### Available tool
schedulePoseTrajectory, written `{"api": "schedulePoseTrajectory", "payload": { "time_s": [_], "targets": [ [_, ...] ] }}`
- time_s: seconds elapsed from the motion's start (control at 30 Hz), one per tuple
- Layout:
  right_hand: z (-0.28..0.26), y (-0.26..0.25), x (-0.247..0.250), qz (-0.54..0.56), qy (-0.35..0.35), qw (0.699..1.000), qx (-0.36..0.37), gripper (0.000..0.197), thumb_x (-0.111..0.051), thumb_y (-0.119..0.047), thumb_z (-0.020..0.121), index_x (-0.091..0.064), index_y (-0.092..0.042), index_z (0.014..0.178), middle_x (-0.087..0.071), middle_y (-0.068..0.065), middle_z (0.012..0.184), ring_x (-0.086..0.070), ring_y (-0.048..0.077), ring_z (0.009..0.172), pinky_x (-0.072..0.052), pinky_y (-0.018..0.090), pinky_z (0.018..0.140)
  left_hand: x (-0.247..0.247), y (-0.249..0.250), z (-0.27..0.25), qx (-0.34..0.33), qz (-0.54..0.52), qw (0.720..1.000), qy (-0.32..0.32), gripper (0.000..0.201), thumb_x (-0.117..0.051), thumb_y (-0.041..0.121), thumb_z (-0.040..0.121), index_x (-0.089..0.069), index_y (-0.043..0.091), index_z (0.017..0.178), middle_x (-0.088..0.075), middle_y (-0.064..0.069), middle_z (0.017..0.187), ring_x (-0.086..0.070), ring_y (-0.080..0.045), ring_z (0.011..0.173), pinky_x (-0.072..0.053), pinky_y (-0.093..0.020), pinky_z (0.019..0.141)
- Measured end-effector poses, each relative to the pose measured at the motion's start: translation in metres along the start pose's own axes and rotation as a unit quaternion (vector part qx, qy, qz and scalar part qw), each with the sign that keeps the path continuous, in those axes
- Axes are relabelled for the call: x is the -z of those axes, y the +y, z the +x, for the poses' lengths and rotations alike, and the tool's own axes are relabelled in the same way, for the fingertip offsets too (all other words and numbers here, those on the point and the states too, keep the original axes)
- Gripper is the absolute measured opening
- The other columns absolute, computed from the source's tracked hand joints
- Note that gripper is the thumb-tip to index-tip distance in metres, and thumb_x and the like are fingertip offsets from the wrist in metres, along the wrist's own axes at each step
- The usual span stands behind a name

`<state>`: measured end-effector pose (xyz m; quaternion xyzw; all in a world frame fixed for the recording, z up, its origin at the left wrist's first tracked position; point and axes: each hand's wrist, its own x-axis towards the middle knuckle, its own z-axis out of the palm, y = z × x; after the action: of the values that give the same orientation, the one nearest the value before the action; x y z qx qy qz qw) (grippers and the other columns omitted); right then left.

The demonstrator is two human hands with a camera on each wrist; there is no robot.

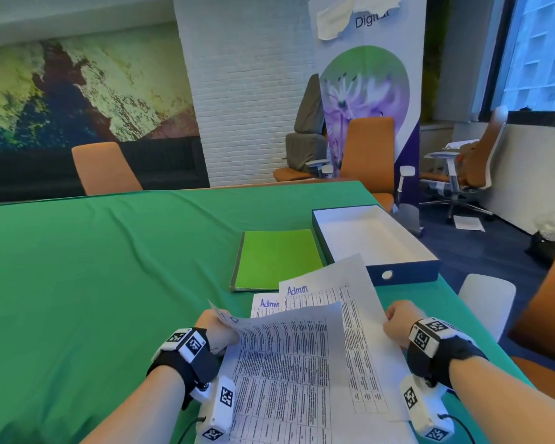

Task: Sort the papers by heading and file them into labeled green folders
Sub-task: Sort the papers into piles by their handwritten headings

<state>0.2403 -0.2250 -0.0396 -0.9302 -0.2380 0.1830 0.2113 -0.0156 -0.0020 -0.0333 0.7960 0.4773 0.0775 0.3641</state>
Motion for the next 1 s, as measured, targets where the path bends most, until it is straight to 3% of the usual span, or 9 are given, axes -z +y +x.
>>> {"api": "schedulePoseTrajectory", "payload": {
  "time_s": [0.07, 0.2, 0.3, 0.43, 0.5, 0.57, 0.67, 0.9, 1.0],
  "targets": [
    [0.0, 0.0, -0.001, 0.003, -0.007, 1.0, -0.002, 0.012, -0.053, -0.008, 0.086, -0.061, -0.01, 0.094, -0.056, 0.002, 0.078, -0.053, 0.015, 0.07, -0.045, 0.022, 0.064, -0.002, 0.002, -0.001, -0.009, 0.007, 1.0, 0.004, 0.039, -0.053, 0.006, 0.086, -0.034, 0.016, 0.055, -0.038, 0.003, 0.057, -0.031, -0.009, 0.049, -0.027, -0.013, 0.046],
    [0.001, 0.002, -0.006, 0.054, -0.015, 0.998, 0.003, 0.007, -0.06, -0.016, 0.08, -0.054, -0.012, 0.078, -0.057, 0.005, 0.079, -0.057, 0.019, 0.072, -0.054, 0.036, 0.082, -0.003, 0.008, -0.003, -0.009, 0.044, 0.999, -0.007, 0.036, -0.057, 0.002, 0.083, -0.039, 0.016, 0.055, -0.04, 0.002, 0.055, -0.035, -0.011, 0.047, -0.029, -0.015, 0.044],
    [-0.003, 0.0, -0.006, 0.051, -0.043, 0.998, 0.018, 0.019, -0.069, -0.027, 0.077, -0.059, -0.012, 0.082, -0.065, 0.004, 0.083, -0.063, 0.018, 0.075, -0.054, 0.034, 0.079, -0.005, 0.009, -0.004, -0.002, 0.034, 0.999, -0.015, 0.038, -0.052, 0.002, 0.087, -0.035, 0.016, 0.055, -0.036, 0.001, 0.055, -0.031, -0.01, 0.047, -0.027, -0.015, 0.043],
    [-0.007, -0.002, -0.006, 0.036, -0.03, 0.998, 0.032, 0.012, -0.067, -0.015, 0.078, -0.056, -0.017, 0.072, -0.058, 0.0, 0.073, -0.055, 0.014, 0.067, -0.051, 0.028, 0.071, -0.001, 0.004, -0.003, 0.0, -0.005, 1.0, 0.03, 0.035, -0.062, 0.002, 0.079, -0.043, 0.019, 0.055, -0.044, 0.002, 0.056, -0.039, -0.011, 0.05, -0.035, -0.021, 0.049],
    [-0.008, -0.001, -0.004, 0.038, -0.021, 0.998, 0.036, 0.012, -0.064, -0.011, 0.079, -0.055, -0.018, 0.076, -0.057, -0.001, 0.076, -0.053, 0.013, 0.068, -0.047, 0.026, 0.069, 0.002, 0.0, -0.004, 0.008, -0.033, 0.999, 0.04, 0.032, -0.06, 0.005, 0.081, -0.045, 0.019, 0.057, -0.046, 0.003, 0.058, -0.043, -0.009, 0.052, -0.038, -0.019, 0.049],
    [-0.01, 0.002, -0.001, 0.051, -0.016, 0.998, 0.037, 0.017, -0.065, -0.012, 0.08, -0.053, -0.019, 0.089, -0.057, -0.001, 0.084, -0.056, 0.015, 0.076, -0.047, 0.029, 0.073, 0.005, -0.006, -0.003, 0.005, -0.058, 0.998, 0.029, 0.026, -0.054, -0.001, 0.082, -0.049, 0.012, 0.06, -0.054, -0.004, 0.063, -0.053, -0.017, 0.058, -0.045, -0.024, 0.057],
    [-0.012, 0.003, 0.001, 0.061, -0.024, 0.997, 0.044, 0.025, -0.064, -0.012, 0.081, -0.053, -0.015, 0.104, -0.06, 0.004, 0.095, -0.057, 0.021, 0.089, -0.047, 0.032, 0.081, 0.011, -0.017, 0.002, 0.011, -0.129, 0.991, 0.038, 0.017, -0.054, -0.012, 0.075, -0.064, 0.001, 0.078, -0.069, -0.017, 0.09, -0.065, -0.033, 0.086, -0.053, -0.047, 0.083],
    [-0.014, -0.004, -0.005, 0.086, -0.03, 0.994, 0.064, 0.021, -0.063, -0.012, 0.083, -0.054, -0.017, 0.101, -0.063, 0.006, 0.104, -0.06, 0.02, 0.09, -0.05, 0.035, 0.086, 0.009, -0.017, -0.011, -0.001, -0.183, 0.983, -0.005, 0.018, -0.067, -0.006, 0.078, -0.063, 0.001, 0.094, -0.069, -0.018, 0.097, -0.066, -0.034, 0.093, -0.052, -0.05, 0.089],
    [-0.016, -0.004, -0.008, 0.085, -0.02, 0.995, 0.045, 0.044, -0.066, -0.015, 0.081, -0.045, -0.017, 0.12, -0.058, 0.005, 0.106, -0.057, 0.019, 0.09, -0.049, 0.034, 0.084, 0.008, -0.02, -0.009, -0.019, -0.178, 0.983, 0.03, 0.009, -0.065, -0.001, 0.081, -0.064, 0.004, 0.089, -0.069, -0.018, 0.095, -0.065, -0.035, 0.093, -0.051, -0.051, 0.089]
  ]
}}
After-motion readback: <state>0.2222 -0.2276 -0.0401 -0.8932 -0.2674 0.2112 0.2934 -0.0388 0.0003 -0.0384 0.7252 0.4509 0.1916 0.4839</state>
